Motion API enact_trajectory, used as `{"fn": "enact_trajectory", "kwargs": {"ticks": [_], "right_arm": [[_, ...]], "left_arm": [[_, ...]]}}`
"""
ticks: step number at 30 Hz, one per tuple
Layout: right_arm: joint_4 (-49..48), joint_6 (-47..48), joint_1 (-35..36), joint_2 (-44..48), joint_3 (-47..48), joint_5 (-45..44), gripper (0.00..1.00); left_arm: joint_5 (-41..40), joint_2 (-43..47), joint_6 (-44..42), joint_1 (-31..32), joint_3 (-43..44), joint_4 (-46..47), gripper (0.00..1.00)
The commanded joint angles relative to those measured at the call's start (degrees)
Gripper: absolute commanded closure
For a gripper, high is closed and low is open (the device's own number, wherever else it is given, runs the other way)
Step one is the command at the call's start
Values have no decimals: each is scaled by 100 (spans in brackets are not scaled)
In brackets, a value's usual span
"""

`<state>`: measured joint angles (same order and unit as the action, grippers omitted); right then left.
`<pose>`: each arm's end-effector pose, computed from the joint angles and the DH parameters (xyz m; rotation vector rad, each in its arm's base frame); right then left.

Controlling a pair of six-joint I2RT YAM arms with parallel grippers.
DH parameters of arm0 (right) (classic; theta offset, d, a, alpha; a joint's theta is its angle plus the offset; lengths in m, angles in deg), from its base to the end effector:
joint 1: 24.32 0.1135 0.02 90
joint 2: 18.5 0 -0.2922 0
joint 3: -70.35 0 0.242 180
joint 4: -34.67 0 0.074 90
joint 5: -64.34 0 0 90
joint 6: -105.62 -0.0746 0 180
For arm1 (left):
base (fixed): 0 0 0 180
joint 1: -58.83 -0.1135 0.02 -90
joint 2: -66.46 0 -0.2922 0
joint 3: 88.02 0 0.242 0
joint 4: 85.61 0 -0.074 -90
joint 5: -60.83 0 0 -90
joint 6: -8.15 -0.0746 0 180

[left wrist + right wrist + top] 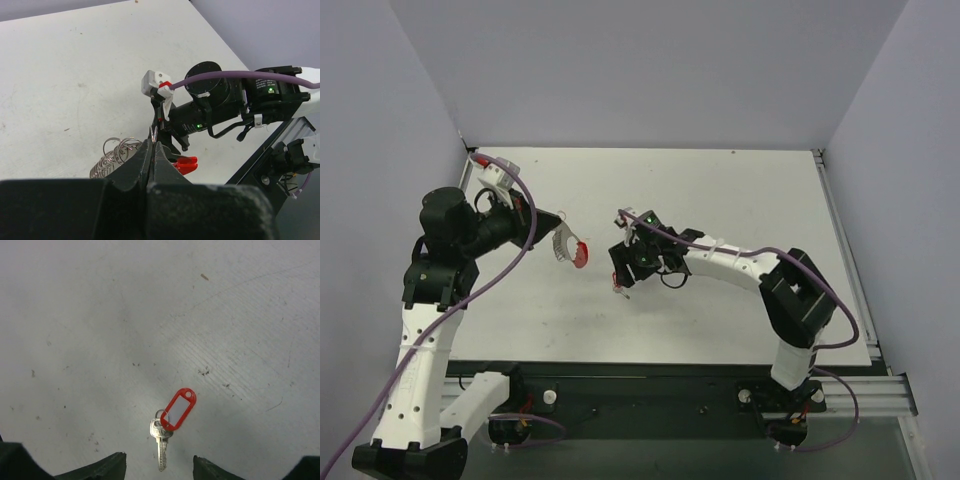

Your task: Put the keys on the keyring

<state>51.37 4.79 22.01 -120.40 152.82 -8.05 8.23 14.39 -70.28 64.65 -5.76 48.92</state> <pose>0.2776 0.3235 0.2334 -0.8762 2.1416 0.8745 0.1726 -0.0631 0.4306 0.3738 1.8186 -0.8089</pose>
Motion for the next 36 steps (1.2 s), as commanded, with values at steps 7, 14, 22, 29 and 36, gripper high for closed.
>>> {"fn": "enact_trajectory", "kwargs": {"ticks": [7,14,22,29,36], "right_arm": [[538,239,403,-1155,1053,-714,38],[512,292,553,-1340,1142,-881,40],[679,292,764,-1630,1222,-1311,71],[539,187,773,-1245,783,-1374,100],[275,11,650,19,177,-1251,100]], "left_arm": [[267,-4,346,-55,364,404,100],[320,-22,302,-55,400,360,100],[267,-4,240,-64,443,273,100],[258,4,214,-73,400,264,100],[346,83,187,-73,347,264,100]]}}
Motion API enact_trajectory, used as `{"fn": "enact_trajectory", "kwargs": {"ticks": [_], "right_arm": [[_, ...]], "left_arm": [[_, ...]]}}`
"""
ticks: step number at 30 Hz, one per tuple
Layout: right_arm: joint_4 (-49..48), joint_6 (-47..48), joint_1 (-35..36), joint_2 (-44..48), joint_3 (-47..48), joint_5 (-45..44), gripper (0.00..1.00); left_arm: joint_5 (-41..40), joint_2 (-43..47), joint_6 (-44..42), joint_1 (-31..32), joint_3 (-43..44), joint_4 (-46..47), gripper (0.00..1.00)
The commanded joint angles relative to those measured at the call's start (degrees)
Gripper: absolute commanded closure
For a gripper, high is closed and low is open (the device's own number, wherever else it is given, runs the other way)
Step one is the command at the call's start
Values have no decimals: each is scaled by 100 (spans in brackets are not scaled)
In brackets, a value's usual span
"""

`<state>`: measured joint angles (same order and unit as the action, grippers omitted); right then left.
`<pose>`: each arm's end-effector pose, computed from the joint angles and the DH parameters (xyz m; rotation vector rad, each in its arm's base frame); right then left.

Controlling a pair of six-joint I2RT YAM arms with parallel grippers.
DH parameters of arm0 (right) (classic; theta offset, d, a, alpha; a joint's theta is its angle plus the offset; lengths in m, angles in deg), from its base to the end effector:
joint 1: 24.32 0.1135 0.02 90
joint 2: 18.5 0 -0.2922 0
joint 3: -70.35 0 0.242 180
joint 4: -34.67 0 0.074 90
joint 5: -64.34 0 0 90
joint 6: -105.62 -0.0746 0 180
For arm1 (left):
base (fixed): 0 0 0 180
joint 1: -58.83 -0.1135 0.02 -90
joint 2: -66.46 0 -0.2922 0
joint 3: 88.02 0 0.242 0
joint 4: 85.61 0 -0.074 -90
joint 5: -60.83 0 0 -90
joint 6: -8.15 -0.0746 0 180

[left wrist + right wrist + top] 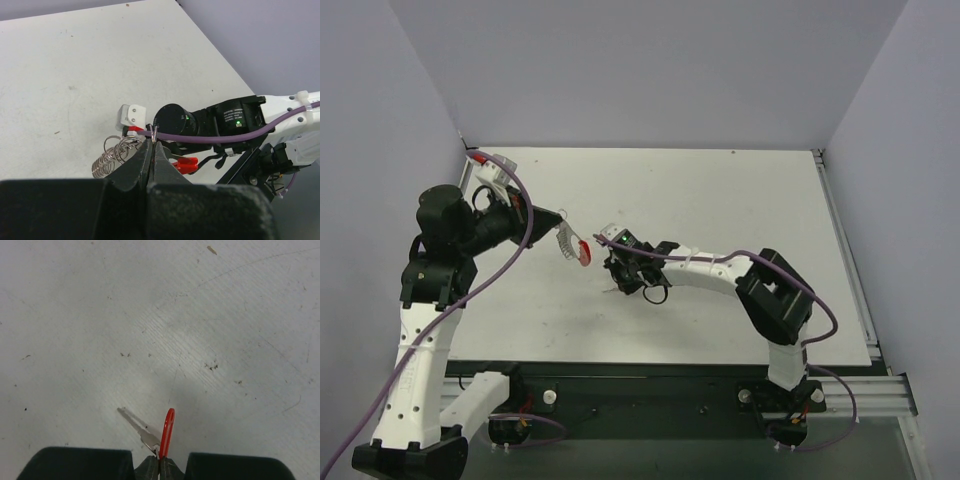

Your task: Put the keys on the keyring

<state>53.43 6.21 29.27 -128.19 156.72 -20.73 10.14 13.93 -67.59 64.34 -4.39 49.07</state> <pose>0.2624 0.3666 0.1934 -0.9424 2.2004 0.6436 0.1718 -0.0641 0.4381 0.3572 1.8112 -0.8635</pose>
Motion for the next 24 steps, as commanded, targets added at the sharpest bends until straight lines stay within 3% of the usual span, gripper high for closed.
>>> {"fn": "enact_trajectory", "kwargs": {"ticks": [1,11,19,24], "right_arm": [[35,-157,-102,913,-248,60,100],[-89,-202,-357,2416,-740,456,100],[-739,-228,-875,4068,-1233,2114,100],[-670,-228,-1043,4728,-900,3065,100]], "left_arm": [[182,129,-99,-42,192,257,100],[823,173,-231,-16,77,494,100],[1720,15,-810,511,262,275,100],[2203,15,-1101,1038,288,257,100]]}}
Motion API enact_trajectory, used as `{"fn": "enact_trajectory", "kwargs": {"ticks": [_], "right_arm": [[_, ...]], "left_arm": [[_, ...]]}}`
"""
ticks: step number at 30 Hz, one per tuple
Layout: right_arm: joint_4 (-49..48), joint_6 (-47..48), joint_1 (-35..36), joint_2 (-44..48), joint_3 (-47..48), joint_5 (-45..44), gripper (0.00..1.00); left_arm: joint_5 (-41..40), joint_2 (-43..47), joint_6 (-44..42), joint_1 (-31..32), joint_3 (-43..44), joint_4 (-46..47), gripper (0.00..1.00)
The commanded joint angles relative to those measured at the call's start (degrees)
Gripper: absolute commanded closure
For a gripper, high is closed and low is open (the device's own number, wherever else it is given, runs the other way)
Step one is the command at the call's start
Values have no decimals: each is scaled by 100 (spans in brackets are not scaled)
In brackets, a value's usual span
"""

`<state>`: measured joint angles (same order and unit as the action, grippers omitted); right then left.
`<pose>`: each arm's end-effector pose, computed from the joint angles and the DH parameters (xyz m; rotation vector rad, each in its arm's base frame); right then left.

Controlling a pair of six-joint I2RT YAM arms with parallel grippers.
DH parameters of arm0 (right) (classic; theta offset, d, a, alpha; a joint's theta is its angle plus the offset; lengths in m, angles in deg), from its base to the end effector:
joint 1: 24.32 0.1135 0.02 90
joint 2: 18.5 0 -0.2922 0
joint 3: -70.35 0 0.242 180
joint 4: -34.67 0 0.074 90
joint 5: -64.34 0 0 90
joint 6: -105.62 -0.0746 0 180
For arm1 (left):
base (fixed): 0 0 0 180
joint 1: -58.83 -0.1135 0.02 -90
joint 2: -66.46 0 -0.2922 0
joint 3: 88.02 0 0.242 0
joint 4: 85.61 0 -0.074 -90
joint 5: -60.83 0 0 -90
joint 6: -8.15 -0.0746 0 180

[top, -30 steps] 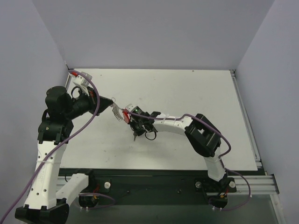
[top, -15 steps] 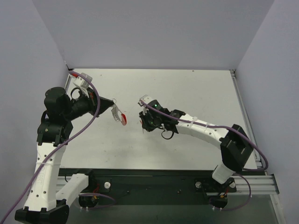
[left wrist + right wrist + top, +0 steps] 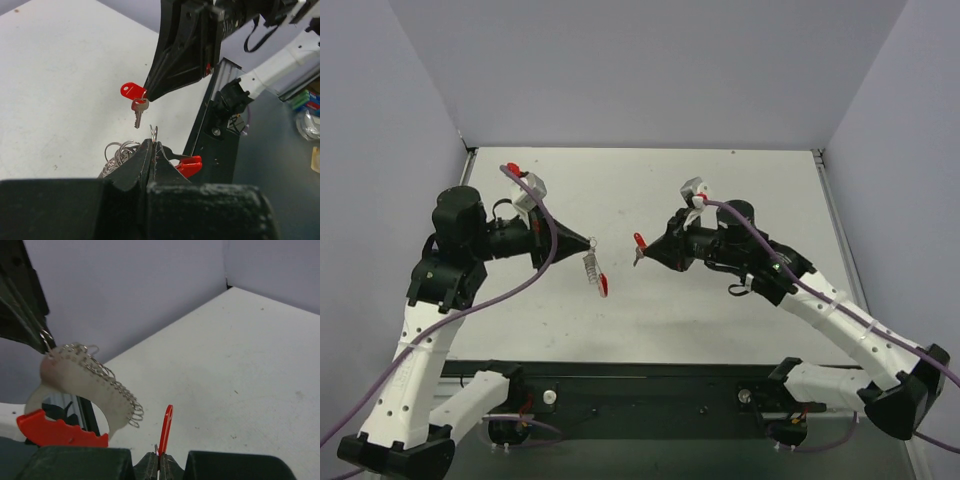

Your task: Put the keys on the keyring

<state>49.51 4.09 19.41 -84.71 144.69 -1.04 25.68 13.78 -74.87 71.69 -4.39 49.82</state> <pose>0.1827 0.2178 0.3985 -0.8184 1.6005 1.0689 0.1464 -0.0960 0.4428 0.7817 1.6655 -1.1015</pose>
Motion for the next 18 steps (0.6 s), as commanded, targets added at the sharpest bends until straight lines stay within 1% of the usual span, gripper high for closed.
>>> {"fn": "enact_trajectory", "kwargs": {"ticks": [1,2,3,5,7,12,18], "right_arm": [[-234,-25,-74,416,390,1237,100],[-208,-25,-66,469,469,1525,100],[-155,-33,-66,478,627,1659,100],[-137,-104,-66,495,742,2018,100],[-111,-191,-48,504,892,2125,100],[-67,-227,-31,636,1006,2073,100],[407,63,92,671,1252,1722,100]], "left_arm": [[667,56,-338,400,280,322,100],[659,65,-303,497,279,393,100],[615,83,-198,698,279,463,100],[449,48,-136,893,349,605,100],[282,-13,-136,1165,481,552,100],[-132,-154,-258,1587,745,289,100],[-159,-400,-417,1886,1061,-168,100]]}}
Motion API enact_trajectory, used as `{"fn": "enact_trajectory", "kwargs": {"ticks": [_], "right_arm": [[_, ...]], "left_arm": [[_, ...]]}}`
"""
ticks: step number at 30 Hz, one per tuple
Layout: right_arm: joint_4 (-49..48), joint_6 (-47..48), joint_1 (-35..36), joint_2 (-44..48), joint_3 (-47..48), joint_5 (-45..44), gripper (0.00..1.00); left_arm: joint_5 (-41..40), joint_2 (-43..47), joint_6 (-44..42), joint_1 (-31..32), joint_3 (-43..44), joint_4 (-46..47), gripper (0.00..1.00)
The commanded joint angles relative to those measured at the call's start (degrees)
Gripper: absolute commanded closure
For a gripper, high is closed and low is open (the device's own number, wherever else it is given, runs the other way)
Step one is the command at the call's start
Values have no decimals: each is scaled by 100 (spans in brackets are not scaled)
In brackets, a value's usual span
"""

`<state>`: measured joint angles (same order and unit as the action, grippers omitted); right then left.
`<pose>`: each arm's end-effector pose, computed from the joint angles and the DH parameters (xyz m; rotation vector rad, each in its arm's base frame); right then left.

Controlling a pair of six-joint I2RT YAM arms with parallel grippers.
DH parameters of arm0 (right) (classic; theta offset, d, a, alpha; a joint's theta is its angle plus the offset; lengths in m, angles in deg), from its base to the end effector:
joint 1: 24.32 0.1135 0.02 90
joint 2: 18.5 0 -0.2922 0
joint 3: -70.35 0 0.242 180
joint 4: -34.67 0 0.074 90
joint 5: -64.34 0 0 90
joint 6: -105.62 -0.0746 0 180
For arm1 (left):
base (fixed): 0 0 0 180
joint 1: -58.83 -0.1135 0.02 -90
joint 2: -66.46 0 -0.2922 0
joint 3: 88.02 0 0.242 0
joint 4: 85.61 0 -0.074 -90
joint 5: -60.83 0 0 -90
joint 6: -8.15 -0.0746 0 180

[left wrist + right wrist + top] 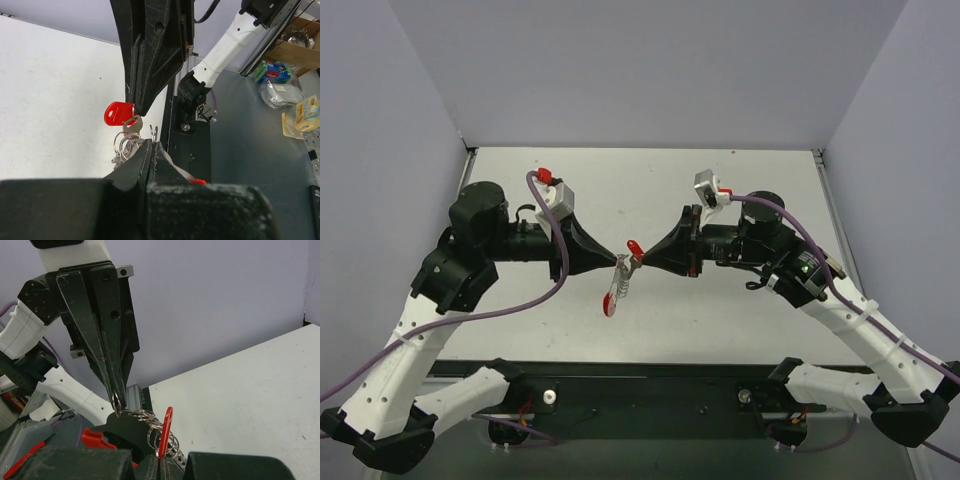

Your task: Put the keys on the keyring

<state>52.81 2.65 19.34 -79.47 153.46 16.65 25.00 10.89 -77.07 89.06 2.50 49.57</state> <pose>0.1326 0.1960 0.4692 -1.0299 1.3239 1.3158 0.1156 -0.1374 0.4730 1.0820 1.4893 -1.2526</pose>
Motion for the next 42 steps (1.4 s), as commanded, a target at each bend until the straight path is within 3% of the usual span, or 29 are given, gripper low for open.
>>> {"fn": "enact_trajectory", "kwargs": {"ticks": [1,14,23,30,34,42], "right_arm": [[113,242,134,147,411,-125,100],[710,216,345,-213,1158,-126,100],[1071,164,345,-503,1465,93,100],[1194,120,371,-626,1659,349,100],[1544,154,371,-723,1861,392,100],[2037,207,389,-925,2177,349,100]], "left_arm": [[-161,-129,-222,192,408,-249,100],[-838,-165,-811,711,628,-690,100],[-1172,433,-1119,861,216,-66,100],[-1462,170,-1549,984,636,-907,100],[-2014,161,-1909,1063,830,-1313,100],[-2578,309,-2411,1397,752,-1367,100]]}}
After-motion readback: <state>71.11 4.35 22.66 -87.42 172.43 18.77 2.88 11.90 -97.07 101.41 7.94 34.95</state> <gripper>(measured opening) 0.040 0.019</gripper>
